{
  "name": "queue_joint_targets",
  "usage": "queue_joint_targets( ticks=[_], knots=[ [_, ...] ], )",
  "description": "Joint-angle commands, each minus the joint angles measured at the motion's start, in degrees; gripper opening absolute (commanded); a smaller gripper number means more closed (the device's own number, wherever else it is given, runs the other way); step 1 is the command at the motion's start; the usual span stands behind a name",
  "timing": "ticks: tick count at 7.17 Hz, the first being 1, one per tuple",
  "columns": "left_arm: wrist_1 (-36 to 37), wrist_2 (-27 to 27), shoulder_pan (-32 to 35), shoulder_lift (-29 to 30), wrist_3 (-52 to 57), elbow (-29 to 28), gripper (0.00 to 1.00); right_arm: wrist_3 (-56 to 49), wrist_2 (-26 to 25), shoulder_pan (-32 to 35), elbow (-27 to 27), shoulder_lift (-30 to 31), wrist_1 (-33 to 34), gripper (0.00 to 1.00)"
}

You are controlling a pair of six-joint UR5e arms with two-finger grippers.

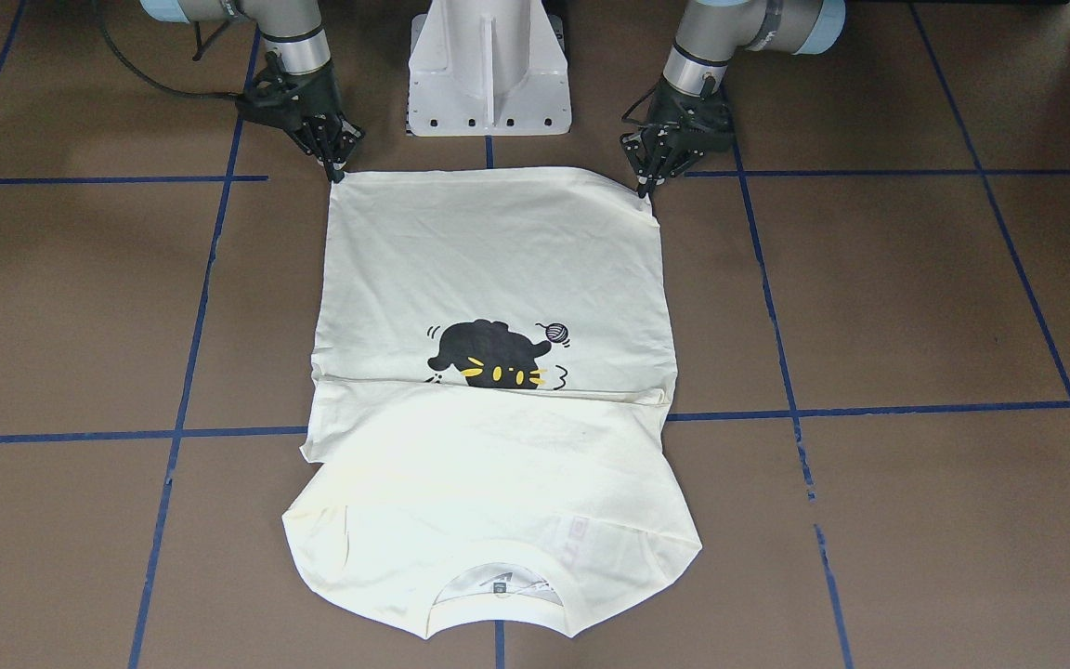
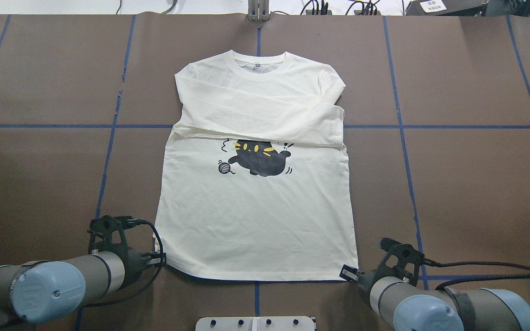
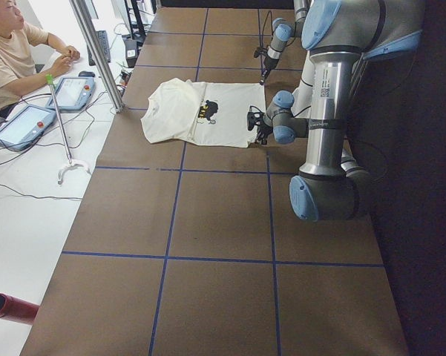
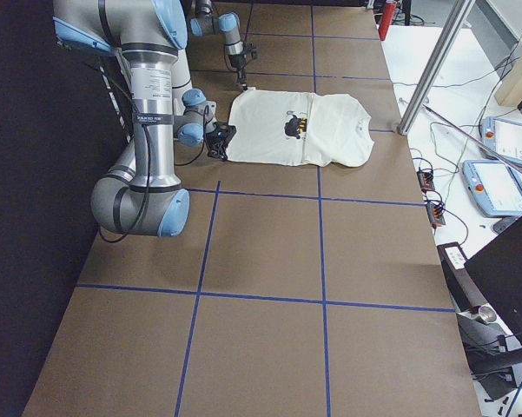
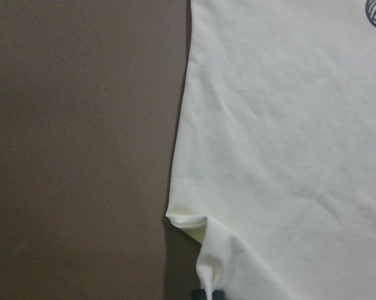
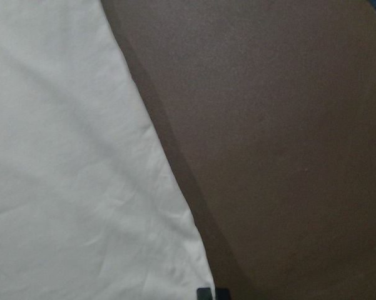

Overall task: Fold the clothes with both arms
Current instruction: 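Lift the hem corners with both grippers and carry them toward the collar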

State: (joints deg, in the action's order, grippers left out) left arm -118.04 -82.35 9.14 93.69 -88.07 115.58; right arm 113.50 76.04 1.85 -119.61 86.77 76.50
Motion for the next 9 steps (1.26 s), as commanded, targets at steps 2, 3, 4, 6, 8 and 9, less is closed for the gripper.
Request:
queue_joint_targets(
  ticks=[2, 3, 4, 6, 8, 9],
  knots=[
    [4.18, -2.88, 0.70, -0.44, 4.70, 6.62, 0.00, -0.56, 0.68, 1.21, -8.99, 0.07, 6.06, 0.00],
    [14.40, -6.82, 2.62, 0.52, 7.53, 14.16, 0.00, -0.65, 1.47, 1.57, -18.02, 0.07, 14.21, 0.00],
    [24.77, -11.64, 4.29, 2.88, 7.82, 21.81, 0.00, -0.65, 2.52, 1.66, -24.46, -1.58, 21.95, 0.00],
    [41.85, -16.51, 6.15, 7.98, 7.65, 35.97, 0.00, -0.65, 7.42, 1.66, -34.77, -9.65, 39.24, 0.00],
    [43.50, -18.19, 7.98, 10.88, 8.60, 34.21, 0.00, -2.30, 10.17, 6.12, -34.29, -16.44, 46.63, 0.00],
    [43.59, -18.28, 12.87, 15.77, 14.62, 29.58, 0.00, -4.41, 10.09, 8.49, -33.24, -17.06, 46.72, 0.00]
  ],
)
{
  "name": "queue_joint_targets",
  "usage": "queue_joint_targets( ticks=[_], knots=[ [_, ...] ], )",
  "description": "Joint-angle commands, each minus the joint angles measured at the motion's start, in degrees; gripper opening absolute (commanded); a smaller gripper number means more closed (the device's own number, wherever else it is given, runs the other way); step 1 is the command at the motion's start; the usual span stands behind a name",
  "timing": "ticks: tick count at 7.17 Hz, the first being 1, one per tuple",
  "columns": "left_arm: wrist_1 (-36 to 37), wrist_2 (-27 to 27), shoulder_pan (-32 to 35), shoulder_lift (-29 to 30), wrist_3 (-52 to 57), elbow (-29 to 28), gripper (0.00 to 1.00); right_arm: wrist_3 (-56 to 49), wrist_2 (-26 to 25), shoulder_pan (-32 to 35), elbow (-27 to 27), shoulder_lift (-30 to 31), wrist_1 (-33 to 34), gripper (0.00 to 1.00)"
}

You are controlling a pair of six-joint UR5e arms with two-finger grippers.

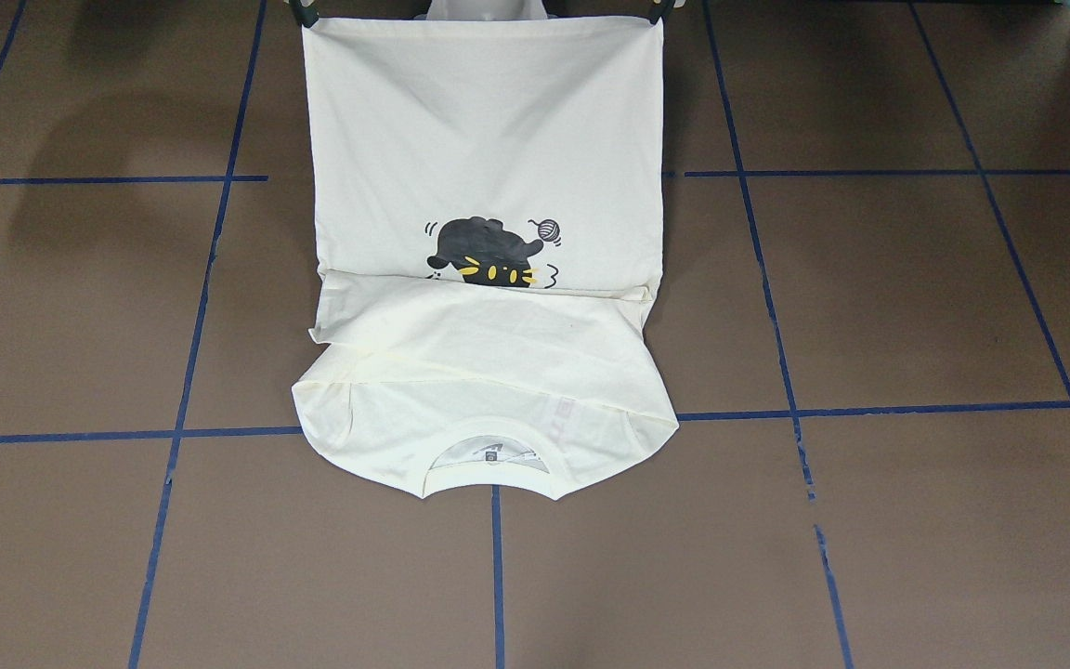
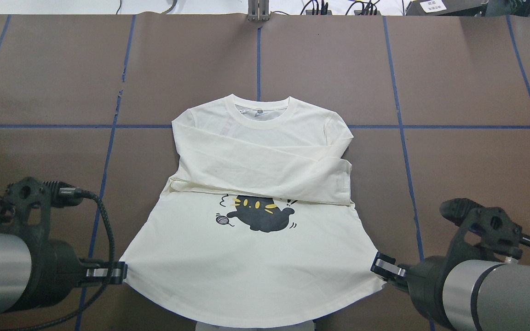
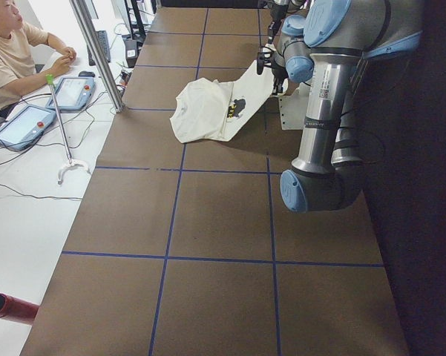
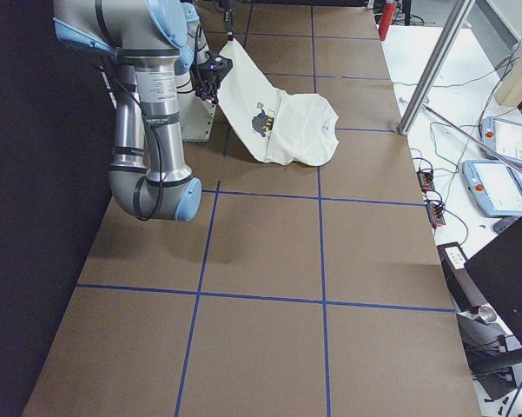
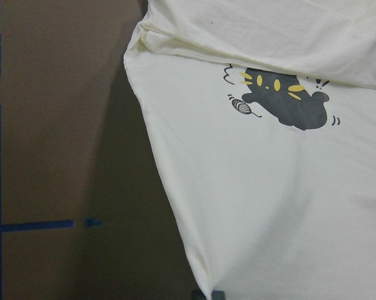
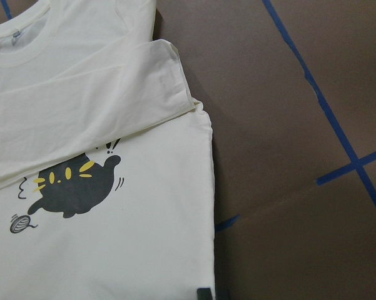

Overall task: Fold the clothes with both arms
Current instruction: 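Lift the hem corners with both grippers and carry them toward the collar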

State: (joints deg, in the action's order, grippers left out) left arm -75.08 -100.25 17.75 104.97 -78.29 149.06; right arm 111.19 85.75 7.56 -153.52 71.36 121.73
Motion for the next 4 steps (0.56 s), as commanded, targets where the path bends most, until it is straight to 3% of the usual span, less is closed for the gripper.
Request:
queue_joint_targets(
  ticks=[1, 3, 4],
  knots=[
    [0.64, -0.73, 11.45, 9.15, 9.68, -10.82, 0.00, -3.07, 0.64, 8.03, 3.38, -3.58, 1.41, 0.00],
    [-1.72, -2.39, 22.45, 14.80, 20.32, -23.31, 0.00, -16.64, 1.43, 19.54, 16.69, -8.86, -1.55, 0.00],
    [-5.22, -2.40, 24.16, 15.96, 21.15, -28.86, 0.00, -17.66, 4.31, 23.69, 22.68, -9.13, -8.63, 0.00]
  ],
)
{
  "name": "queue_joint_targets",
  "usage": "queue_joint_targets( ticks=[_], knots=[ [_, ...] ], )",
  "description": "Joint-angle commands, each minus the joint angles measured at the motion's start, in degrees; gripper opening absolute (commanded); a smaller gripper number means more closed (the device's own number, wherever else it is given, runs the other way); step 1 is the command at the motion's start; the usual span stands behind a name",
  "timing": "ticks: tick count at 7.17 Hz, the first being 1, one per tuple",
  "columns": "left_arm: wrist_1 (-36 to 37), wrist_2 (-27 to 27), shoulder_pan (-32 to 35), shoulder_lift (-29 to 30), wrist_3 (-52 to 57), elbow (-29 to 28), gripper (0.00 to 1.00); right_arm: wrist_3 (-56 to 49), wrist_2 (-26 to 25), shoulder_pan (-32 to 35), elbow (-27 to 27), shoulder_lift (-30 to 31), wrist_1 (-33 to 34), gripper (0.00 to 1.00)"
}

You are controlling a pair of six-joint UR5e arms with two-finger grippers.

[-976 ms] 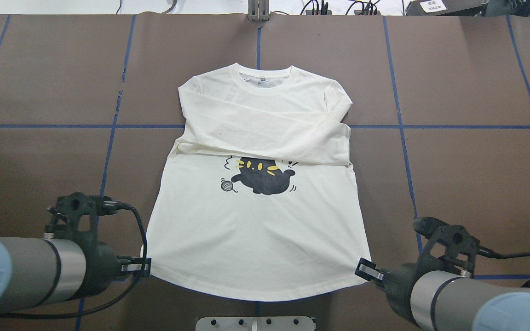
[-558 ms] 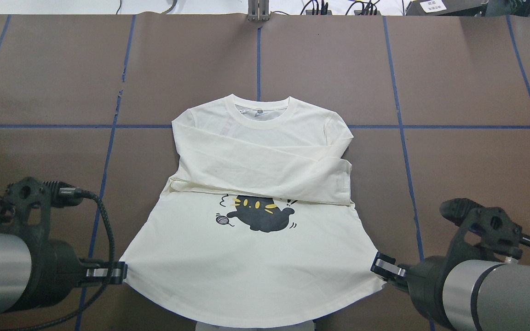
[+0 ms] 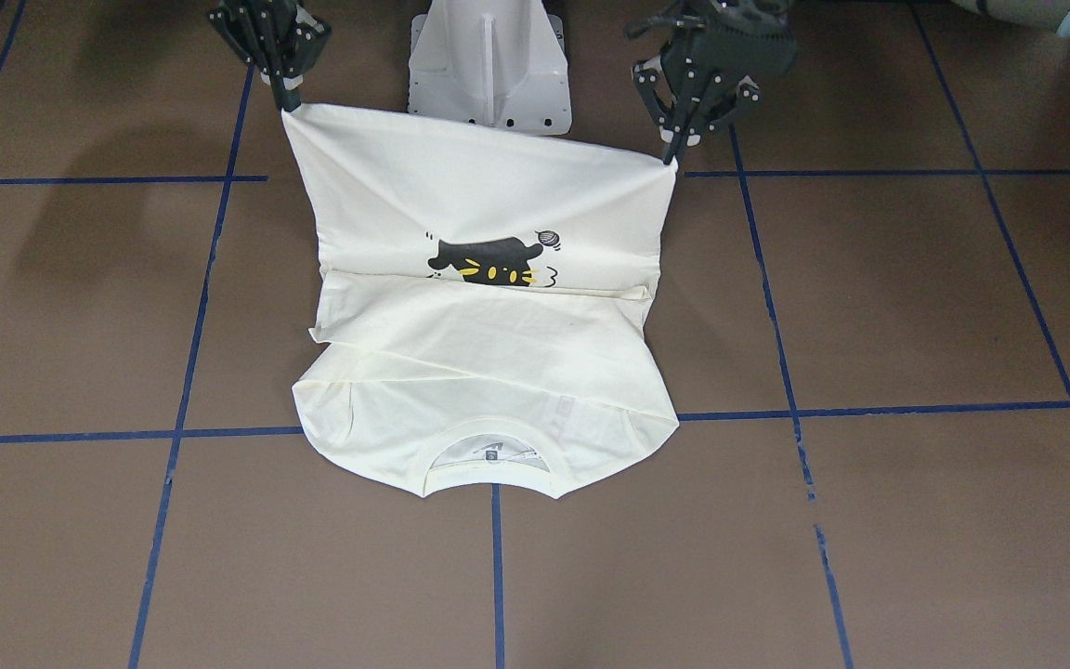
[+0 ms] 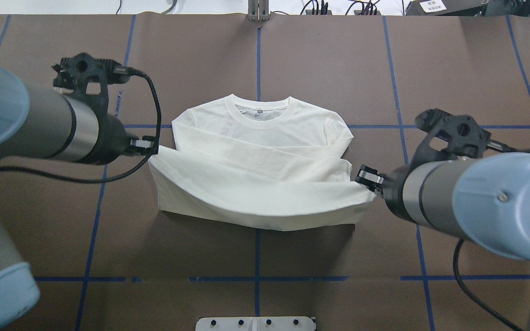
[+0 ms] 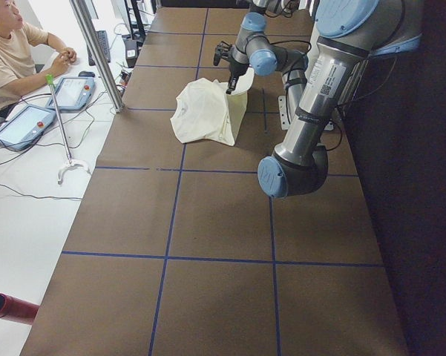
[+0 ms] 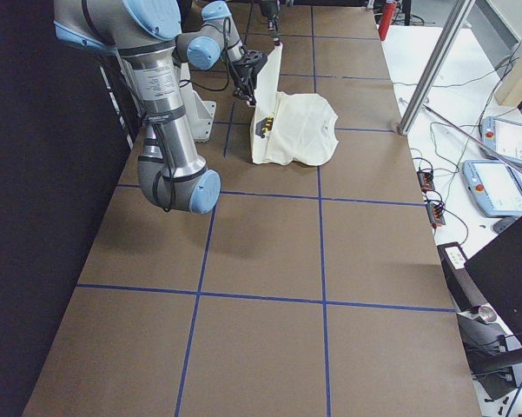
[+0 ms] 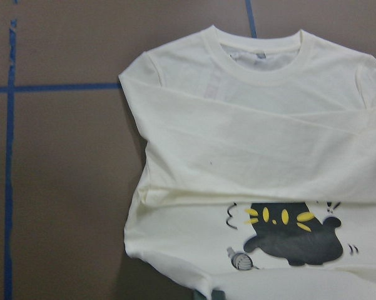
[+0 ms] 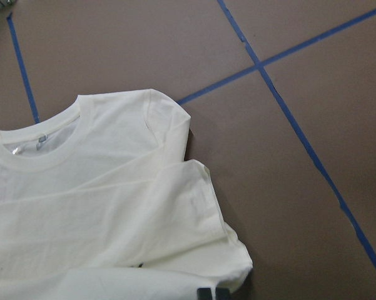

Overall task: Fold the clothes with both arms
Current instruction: 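Lift the hem corners with both grippers and carry them toward the collar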

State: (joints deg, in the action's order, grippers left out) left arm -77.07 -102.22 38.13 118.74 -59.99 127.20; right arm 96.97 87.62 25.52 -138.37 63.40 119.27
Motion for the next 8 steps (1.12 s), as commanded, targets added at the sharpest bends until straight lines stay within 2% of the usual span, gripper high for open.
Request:
queue_joint_targets(
  ticks=[1, 2, 3, 5, 6, 7, 8],
  knots=[
    [-7.61, -0.35, 4.84, 2.72, 3.30, -12.10, 0.00, -3.98, 3.51, 7.60, 14.73, -1.44, -11.63, 0.00],
    [-10.70, -0.17, 5.29, 3.08, 4.09, -15.63, 0.00, -5.46, 3.52, 9.53, 21.41, -1.70, -18.39, 0.00],
    [-14.82, 0.00, 5.29, 4.56, 4.18, -21.49, 0.00, -6.35, 3.61, 11.03, 27.39, -2.84, -22.81, 0.00],
    [-25.44, 2.36, 5.29, 5.98, 4.18, -33.80, 0.00, -8.71, 3.52, 13.06, 35.94, -4.77, -28.10, 0.00],
    [-28.46, 3.25, 5.29, 7.46, 4.27, -40.21, 0.00, -8.99, 3.44, 13.24, 41.72, -5.65, -31.69, 0.00],
    [-32.31, 3.26, 5.03, 7.30, 4.18, -44.01, 0.00, -8.99, 3.43, 13.15, 47.35, -6.18, -37.12, 0.00],
    [-33.83, 3.26, 4.85, 7.30, 4.10, -45.10, 0.00, -8.99, 3.43, 13.15, 49.76, -6.10, -40.57, 0.00]
  ],
)
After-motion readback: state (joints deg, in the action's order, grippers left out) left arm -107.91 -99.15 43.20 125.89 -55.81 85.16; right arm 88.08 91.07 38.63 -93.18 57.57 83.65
